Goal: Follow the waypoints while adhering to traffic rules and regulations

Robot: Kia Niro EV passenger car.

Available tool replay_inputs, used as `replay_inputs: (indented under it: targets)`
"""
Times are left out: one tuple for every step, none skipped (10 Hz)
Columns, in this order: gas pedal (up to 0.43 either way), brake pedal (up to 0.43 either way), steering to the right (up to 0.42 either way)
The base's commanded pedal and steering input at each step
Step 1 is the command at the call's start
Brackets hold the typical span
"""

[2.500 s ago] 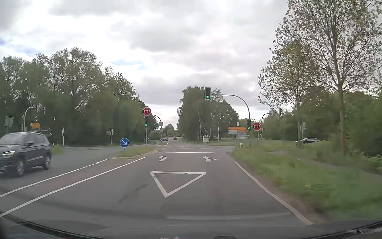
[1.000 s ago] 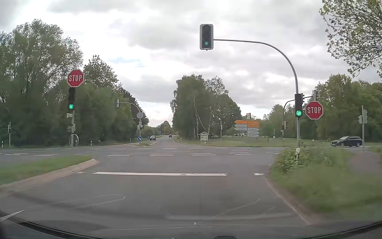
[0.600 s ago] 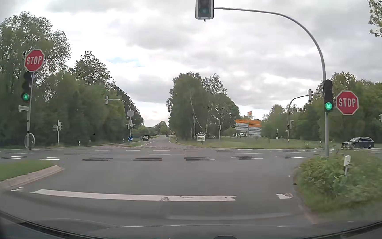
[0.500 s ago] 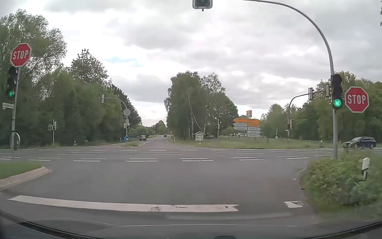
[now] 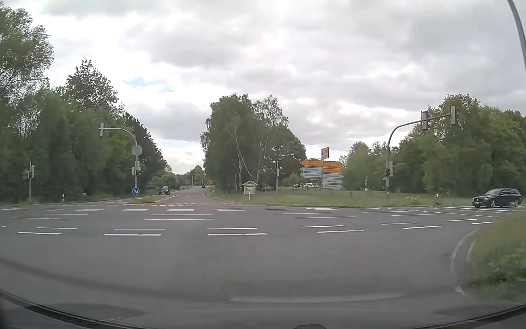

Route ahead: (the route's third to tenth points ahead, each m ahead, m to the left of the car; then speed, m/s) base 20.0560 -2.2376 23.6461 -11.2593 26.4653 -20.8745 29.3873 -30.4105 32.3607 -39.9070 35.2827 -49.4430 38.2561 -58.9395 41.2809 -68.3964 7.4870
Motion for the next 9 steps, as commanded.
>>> replay_inputs:
  targets:
    - [0.0, 0.0, 0.135]
    - [0.0, 0.0, 0.144]
    - [0.0, 0.0, 0.159]
    - [0.0, 0.0, 0.178]
    - [0.0, 0.0, 0.196]
    - [0.0, 0.0, 0.219]
    - [0.0, 0.0, 0.235]
    - [0.0, 0.0, 0.245]
    - [0.0, 0.0, 0.255]
